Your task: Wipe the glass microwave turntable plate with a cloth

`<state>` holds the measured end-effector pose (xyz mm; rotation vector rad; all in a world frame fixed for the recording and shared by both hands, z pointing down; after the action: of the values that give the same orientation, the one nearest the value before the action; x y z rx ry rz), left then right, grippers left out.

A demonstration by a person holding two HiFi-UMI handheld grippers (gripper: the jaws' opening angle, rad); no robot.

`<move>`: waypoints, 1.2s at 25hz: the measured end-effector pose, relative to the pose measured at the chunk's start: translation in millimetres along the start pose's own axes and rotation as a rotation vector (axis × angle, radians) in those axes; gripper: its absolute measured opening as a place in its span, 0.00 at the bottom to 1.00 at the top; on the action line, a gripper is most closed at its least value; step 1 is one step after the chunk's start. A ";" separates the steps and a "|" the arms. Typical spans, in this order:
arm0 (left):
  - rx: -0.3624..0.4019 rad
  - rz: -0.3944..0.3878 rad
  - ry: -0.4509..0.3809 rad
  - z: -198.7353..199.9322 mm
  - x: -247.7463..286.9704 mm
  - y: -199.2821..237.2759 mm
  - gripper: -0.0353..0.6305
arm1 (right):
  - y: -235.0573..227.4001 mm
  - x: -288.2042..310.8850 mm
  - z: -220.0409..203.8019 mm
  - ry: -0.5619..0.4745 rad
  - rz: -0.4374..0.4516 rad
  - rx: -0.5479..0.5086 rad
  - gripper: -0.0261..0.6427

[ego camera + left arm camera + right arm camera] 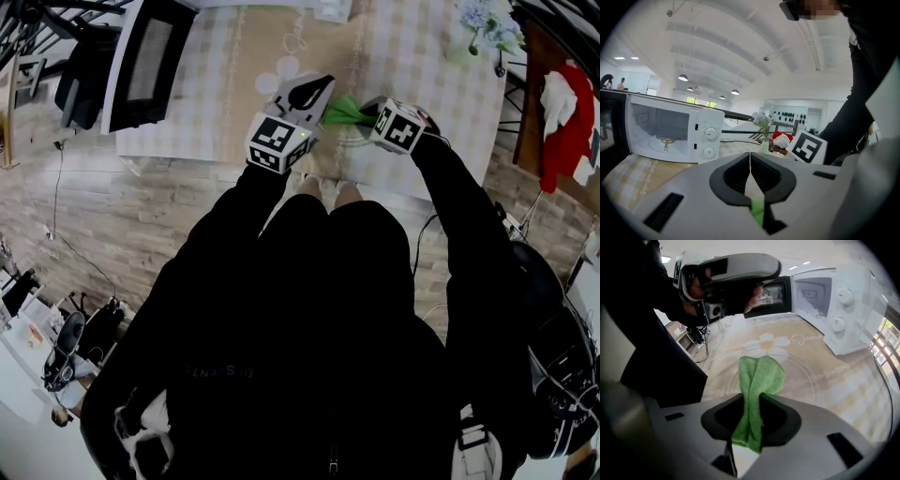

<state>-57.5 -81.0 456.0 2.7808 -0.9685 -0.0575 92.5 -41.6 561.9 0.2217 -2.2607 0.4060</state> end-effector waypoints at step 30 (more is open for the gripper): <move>-0.020 0.027 0.033 -16.3 5.6 9.5 0.09 | -131.6 -8.1 -16.7 0.182 -0.082 -0.041 0.21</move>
<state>-57.3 -89.0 474.0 2.7411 -0.9915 -0.0180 147.3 -158.1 594.7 0.2458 -2.0717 0.3229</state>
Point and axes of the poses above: the fingertips, and each gripper's own axes: x forward along the fingers, y to its left, z out of its top, the point moved 8 cm from there along -x, backward along the fingers, and after that the axes turned 14 degrees about -y, right-handed, at the moved point
